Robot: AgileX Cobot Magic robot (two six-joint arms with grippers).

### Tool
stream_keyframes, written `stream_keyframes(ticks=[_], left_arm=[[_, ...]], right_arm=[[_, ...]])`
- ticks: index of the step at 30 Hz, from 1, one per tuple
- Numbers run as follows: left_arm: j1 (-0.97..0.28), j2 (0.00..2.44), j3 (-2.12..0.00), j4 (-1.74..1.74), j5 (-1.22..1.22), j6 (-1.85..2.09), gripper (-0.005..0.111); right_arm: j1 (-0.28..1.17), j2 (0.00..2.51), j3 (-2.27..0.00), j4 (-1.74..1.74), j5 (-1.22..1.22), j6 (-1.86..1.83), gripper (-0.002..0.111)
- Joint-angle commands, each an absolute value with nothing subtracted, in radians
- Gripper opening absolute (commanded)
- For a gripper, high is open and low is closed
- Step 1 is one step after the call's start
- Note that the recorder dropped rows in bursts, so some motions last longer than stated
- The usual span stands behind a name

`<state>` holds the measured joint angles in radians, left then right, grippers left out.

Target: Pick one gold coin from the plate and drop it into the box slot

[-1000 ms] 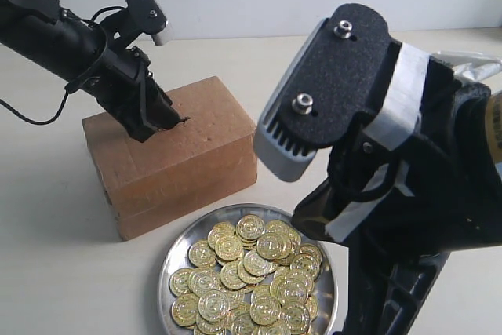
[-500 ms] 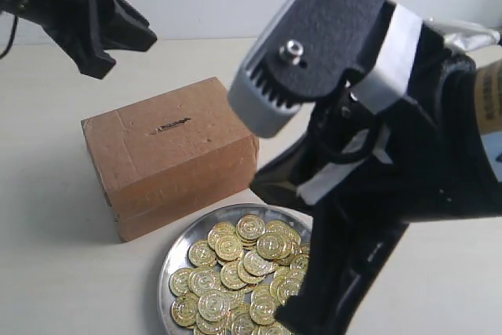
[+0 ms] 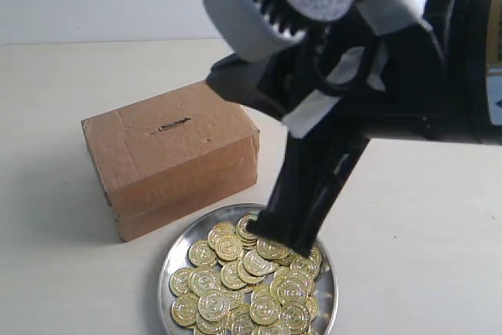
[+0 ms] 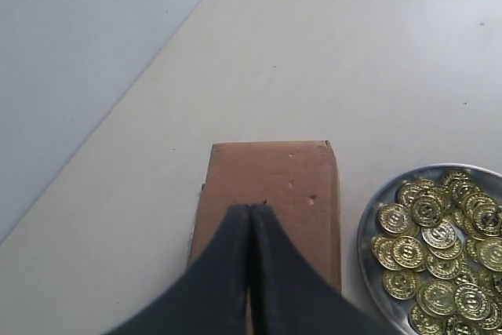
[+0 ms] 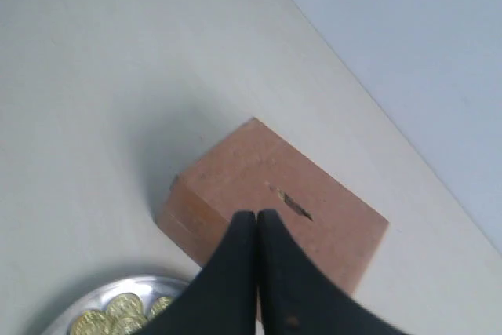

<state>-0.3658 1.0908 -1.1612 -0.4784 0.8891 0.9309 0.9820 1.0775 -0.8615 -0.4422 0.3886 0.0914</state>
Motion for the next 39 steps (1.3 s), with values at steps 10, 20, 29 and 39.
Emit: stream_keyframes(ticks=[10,20,29,39], left_arm=[[-0.369,0.682,-0.922,-0.449,0.810,0.822,0.000],[-0.369,0.615,-0.910,-0.317,0.840,0.748,0.000],[-0.327,0.560,-0.888,-0.356,0.837,0.748,0.000],[-0.062,0.324,-0.753,-0.371,0.833,0.748,0.000]], right_arm=[[0.978,0.678,-0.861,-0.857,0.758,0.437,0.000],[0.978,0.549,-0.861,-0.810,0.776,0.439,0.000],[0.961,0.532,-0.861,-0.804,0.776,0.441,0.000],[0.583,0.417,-0.861,-0.732,0.772,0.441,0.000]])
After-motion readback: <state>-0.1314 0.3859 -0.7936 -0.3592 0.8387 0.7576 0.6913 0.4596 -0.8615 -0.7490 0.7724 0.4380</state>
